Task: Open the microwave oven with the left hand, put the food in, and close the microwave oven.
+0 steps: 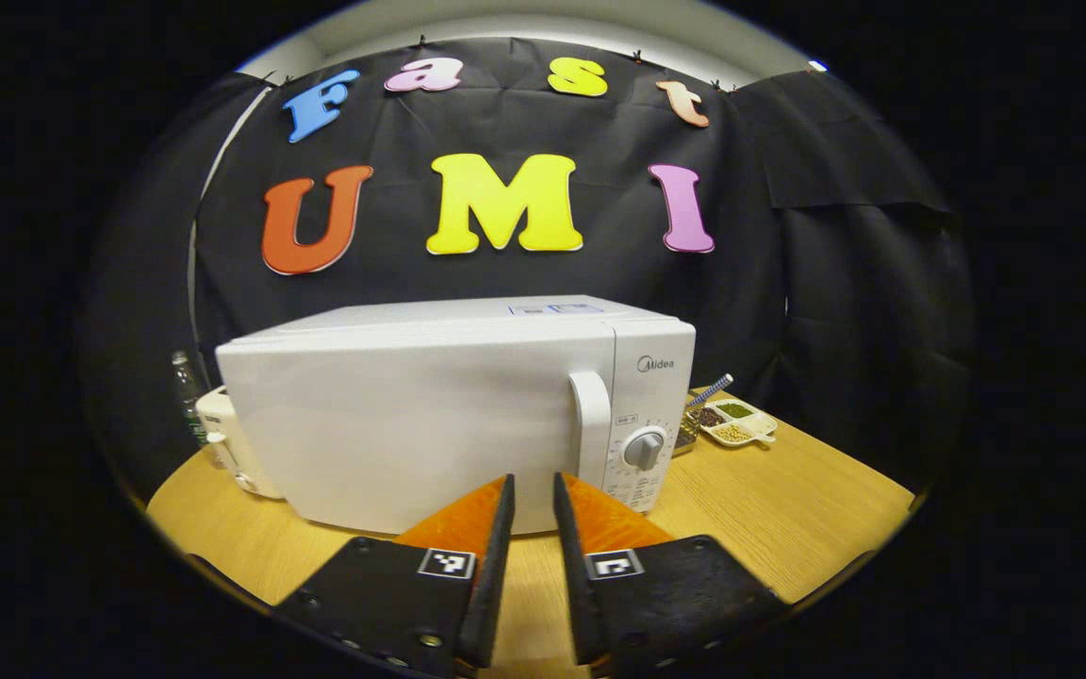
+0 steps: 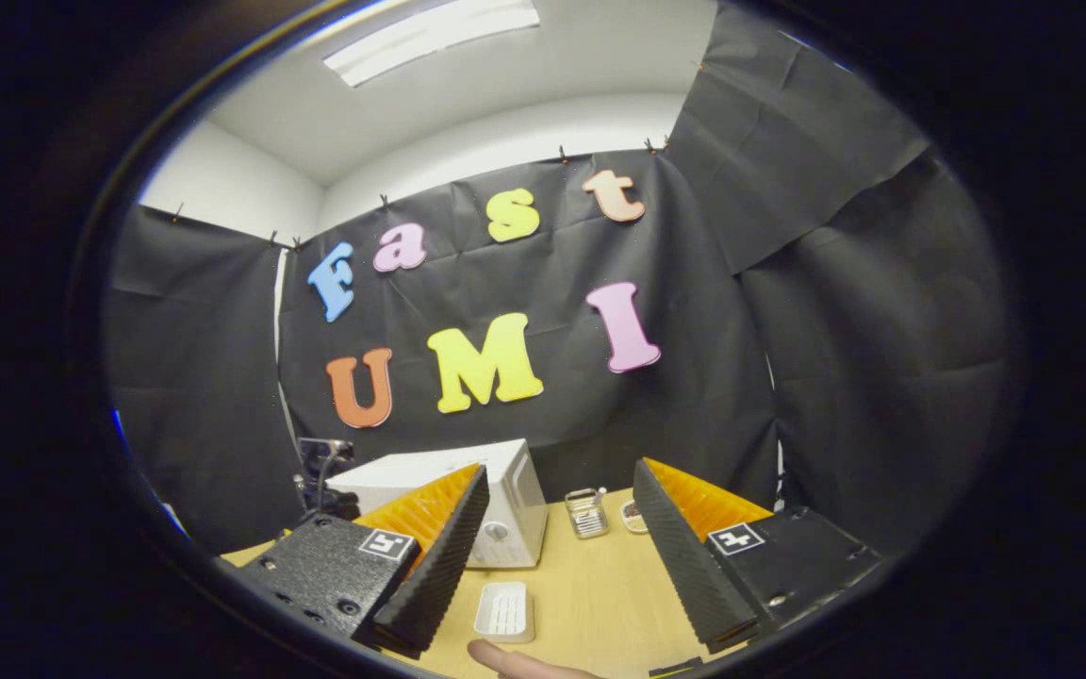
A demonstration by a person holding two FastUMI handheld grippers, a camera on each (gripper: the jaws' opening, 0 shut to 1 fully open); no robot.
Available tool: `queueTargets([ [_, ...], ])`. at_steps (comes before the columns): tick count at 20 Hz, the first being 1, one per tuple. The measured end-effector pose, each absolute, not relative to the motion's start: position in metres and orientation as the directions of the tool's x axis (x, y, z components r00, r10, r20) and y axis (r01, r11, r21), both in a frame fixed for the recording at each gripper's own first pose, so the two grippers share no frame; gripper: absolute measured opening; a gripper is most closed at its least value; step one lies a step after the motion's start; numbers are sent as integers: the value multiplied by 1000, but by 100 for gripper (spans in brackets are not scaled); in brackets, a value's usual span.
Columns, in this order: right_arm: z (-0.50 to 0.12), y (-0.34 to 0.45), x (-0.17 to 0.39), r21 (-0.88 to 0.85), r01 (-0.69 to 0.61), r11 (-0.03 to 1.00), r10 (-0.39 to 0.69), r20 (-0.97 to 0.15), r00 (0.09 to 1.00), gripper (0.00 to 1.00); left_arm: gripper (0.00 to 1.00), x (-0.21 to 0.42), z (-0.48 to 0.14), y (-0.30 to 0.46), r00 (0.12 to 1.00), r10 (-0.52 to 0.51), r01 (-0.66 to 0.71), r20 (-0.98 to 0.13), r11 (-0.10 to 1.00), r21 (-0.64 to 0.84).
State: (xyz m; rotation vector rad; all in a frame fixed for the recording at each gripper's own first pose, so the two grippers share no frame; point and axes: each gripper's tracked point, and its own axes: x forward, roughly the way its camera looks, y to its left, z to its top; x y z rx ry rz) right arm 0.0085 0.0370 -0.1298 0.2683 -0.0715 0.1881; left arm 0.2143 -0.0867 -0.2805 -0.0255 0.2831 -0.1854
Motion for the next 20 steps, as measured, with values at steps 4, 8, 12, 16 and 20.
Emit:
queueTargets([
  [4,-128,44,0,236,-190,953,177,74,981,98,95,172,-238,-65,960,-114,105,-256,993,-49],
  [8,-122,34,-11,216,-149,965,135,80,988,98,94,139,-196,-57,968,-86,79,-234,996,-39],
  [12,-103,23,-20,191,-126,973,107,105,989,98,94,99,-145,-64,975,-139,124,-172,988,-93],
  [16,-77,9,-24,152,-94,984,74,135,988,98,94,59,-102,-46,989,-87,73,-122,991,-116],
  [20,-62,0,-37,95,-61,994,47,144,988,98,94,14,-68,-15,997,38,-44,-61,994,-98],
])
